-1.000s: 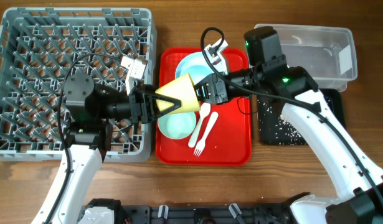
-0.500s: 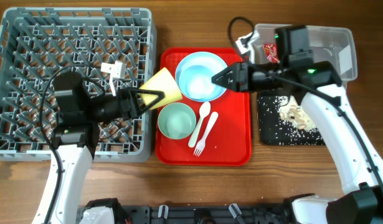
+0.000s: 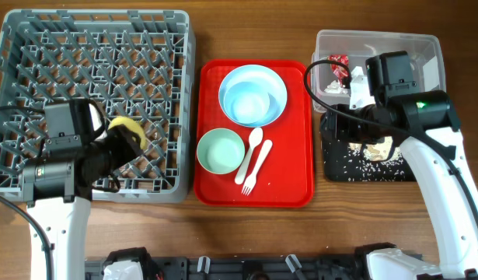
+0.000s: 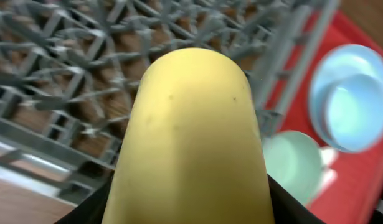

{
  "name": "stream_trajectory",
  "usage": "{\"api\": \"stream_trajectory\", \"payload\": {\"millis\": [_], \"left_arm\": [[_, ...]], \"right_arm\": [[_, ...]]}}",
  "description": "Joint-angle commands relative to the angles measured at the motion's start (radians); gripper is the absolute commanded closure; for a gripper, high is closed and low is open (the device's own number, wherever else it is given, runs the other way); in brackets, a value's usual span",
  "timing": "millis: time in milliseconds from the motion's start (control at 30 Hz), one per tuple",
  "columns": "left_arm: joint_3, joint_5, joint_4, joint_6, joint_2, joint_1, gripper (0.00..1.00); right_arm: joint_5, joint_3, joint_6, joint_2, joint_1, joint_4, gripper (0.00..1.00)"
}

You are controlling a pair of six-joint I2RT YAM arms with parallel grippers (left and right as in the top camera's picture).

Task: Sort waste into correct bins and load items into the dishwasher rack
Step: 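Place the yellow cup into the dish rack with the left gripper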

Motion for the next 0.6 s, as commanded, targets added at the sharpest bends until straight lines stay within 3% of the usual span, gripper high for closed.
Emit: {"api": "stream_trajectory", "payload": {"millis": [0, 300, 333, 367, 400, 433, 467, 567], "left_arm": [[0.013, -0.174, -0.006, 0.015, 0.060, 0.003, 0.96], [0.013, -0.178, 0.046, 0.015, 0.350, 0.078, 0.94], [0.013, -0.177, 0.047, 0.015, 0.362, 0.089, 0.91], [0.013, -0.178, 0.046, 0.016, 0.369, 0.095, 0.76], [0.013, -0.178, 0.045, 0.016, 0.371, 0.100, 0.77], [0.013, -0.177, 0.046, 0.015, 0.370, 0.108, 0.91], [0.013, -0.177, 0.043, 0.014, 0.367, 0.121, 0.94], [0.013, -0.177, 0.039, 0.016, 0.358, 0.122, 0.95]], "right_arm": [[0.033, 0.021, -0.011, -0.005, -0.002, -0.002, 0.43], [0.033, 0.020, -0.012, -0.003, -0.002, -0.003, 0.43], [0.033, 0.020, -0.012, -0.002, -0.002, -0.003, 0.42], [0.033, 0.020, -0.012, -0.002, -0.002, -0.003, 0.43], [0.033, 0.020, -0.013, -0.002, -0.002, -0.004, 0.42], [0.033, 0.020, -0.012, -0.002, -0.002, -0.006, 0.42], [0.033, 0.020, -0.013, -0.002, -0.002, -0.007, 0.42], [0.033, 0.020, -0.012, -0.002, -0.002, -0.007, 0.41]]}}
